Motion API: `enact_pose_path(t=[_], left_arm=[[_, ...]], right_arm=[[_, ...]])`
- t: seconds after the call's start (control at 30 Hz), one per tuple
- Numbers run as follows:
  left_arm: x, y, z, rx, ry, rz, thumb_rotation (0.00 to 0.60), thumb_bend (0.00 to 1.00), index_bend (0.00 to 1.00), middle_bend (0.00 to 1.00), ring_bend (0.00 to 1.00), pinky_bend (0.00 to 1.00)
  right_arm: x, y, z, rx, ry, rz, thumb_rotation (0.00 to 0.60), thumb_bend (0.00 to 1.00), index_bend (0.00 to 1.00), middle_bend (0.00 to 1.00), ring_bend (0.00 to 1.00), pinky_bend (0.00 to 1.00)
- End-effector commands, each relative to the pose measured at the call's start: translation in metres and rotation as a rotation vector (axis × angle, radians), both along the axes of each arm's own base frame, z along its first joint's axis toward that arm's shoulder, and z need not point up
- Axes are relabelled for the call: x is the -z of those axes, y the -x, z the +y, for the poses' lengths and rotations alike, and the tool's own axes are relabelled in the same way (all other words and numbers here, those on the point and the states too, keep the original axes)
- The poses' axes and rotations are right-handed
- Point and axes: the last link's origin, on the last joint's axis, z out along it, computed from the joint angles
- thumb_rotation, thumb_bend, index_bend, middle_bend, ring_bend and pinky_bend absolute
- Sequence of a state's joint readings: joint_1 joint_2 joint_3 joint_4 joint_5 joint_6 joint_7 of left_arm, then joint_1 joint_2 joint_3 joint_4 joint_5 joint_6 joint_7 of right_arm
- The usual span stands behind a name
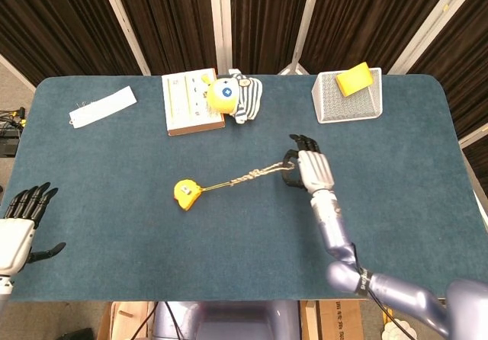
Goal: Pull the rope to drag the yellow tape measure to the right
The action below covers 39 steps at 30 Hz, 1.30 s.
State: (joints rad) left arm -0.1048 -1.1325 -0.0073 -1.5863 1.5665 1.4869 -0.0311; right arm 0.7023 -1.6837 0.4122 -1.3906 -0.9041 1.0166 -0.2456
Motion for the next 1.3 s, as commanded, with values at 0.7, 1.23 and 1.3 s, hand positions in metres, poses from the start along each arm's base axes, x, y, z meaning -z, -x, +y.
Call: enact_pose_path(t=[0.7,1.23,1.3], left_arm=[[0.002,-0.007,-0.002,0.059,-0.023,0.042,0.6,0.0,0.0,0.0,0.0,0.0],[0.003,-0.009,-0.005,0.084,-0.042,0.069,0.6,0.0,0.0,0.0,0.0,0.0],[0.003,-0.009,-0.005,0.085,-0.042,0.071,0.6,0.0,0.0,0.0,0.0,0.0]], right_arm=[[-0.094,0.071,0.028,0.167,0.143,0.062,0.6,0.46,0.62,0.13,0.0,0.0],[-0.157,0.139,0.03,0.328,0.278,0.155,0.6,0.46,0.63,0.13,0.0,0.0],[-0.166,0.146,0.029,0.346,0.3,0.165,0.6,0.46,0.63,0.13,0.0,0.0]])
